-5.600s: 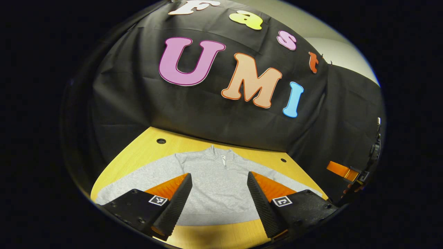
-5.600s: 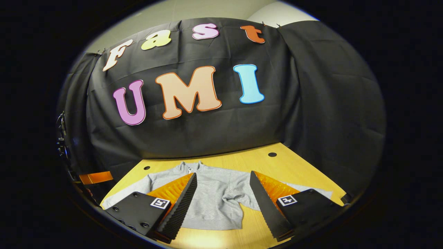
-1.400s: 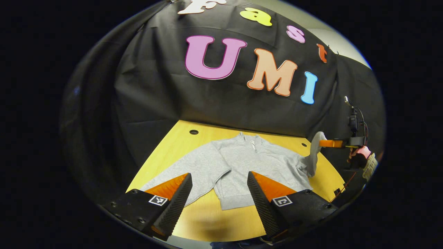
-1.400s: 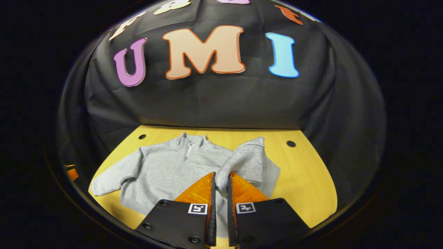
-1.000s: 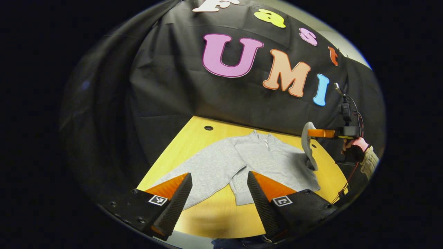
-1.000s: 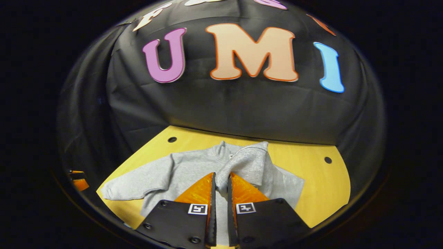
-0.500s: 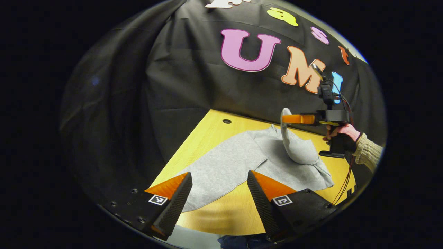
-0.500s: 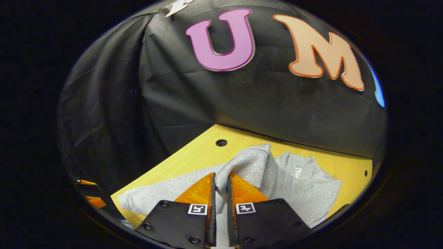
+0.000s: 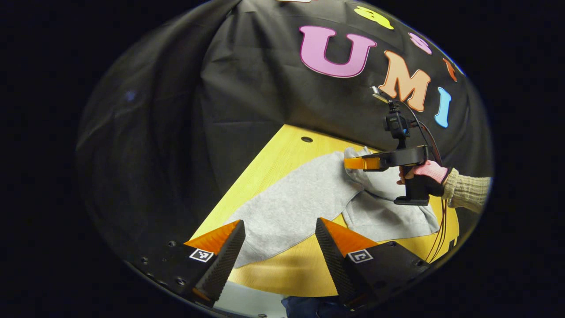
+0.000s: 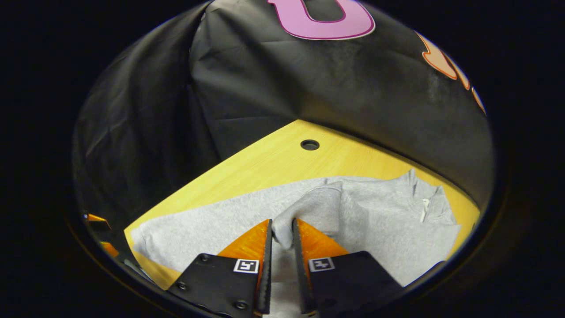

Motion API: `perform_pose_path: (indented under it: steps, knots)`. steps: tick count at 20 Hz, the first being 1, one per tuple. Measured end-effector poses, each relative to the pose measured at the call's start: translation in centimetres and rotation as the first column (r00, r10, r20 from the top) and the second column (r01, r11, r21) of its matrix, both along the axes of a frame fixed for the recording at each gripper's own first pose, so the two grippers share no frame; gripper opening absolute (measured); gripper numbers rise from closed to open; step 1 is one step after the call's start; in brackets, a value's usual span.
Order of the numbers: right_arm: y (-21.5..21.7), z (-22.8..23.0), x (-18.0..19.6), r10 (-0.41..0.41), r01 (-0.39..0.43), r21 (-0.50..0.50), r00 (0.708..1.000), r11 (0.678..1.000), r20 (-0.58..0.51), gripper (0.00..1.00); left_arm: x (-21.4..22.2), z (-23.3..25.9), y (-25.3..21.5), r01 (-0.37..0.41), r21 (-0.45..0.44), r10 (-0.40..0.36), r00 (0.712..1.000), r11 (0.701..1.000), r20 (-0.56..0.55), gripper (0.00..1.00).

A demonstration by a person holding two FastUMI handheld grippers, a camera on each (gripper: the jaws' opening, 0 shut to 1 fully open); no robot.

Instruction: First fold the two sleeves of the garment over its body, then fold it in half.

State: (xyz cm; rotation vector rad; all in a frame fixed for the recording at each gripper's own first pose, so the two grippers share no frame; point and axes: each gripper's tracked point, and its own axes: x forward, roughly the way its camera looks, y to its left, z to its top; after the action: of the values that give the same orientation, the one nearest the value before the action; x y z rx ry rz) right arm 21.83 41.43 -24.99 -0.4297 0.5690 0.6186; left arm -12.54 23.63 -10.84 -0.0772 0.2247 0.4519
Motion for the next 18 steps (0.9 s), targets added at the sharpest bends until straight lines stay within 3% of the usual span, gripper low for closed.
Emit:
perform_pose_path:
  steps: [1, 4, 6, 13, 18]
  knots:
    - [0.1, -0.1, -0.7, 0.01, -0.009, 0.022, 1.0, 1.0, -0.014, 0.26, 0.1, -0.4, 0.3, -0.008, -0.007, 0.008, 1.0, 1.0, -0.007, 0.94]
    - [-0.5, 1.7, -1.4, 0.031, -0.032, 0.03, 0.999, 0.999, 0.005, 0.87, 0.4, -2.4, 1.5, -0.028, -0.031, 0.027, 0.999, 0.999, -0.029, 0.94]
    - [-1.4, 2.8, -1.7, 0.038, -0.039, 0.031, 0.999, 0.999, 0.026, 1.0, 0.6, -3.8, 2.3, -0.047, -0.04, 0.045, 0.997, 0.998, -0.058, 0.94]
    - [-7.6, 8.5, -3.4, -0.024, 0.015, 0.071, 0.992, 0.997, 0.126, 0.99, 0.4, -7.8, 5.4, -0.115, 0.011, 0.116, 0.98, 0.993, -0.164, 0.94]
    - [-13.5, 13.0, -5.1, -0.095, 0.078, 0.098, 0.978, 0.992, 0.183, 0.99, 0.5, -9.0, 5.8, -0.125, -0.031, 0.117, 0.975, 0.992, -0.188, 0.93]
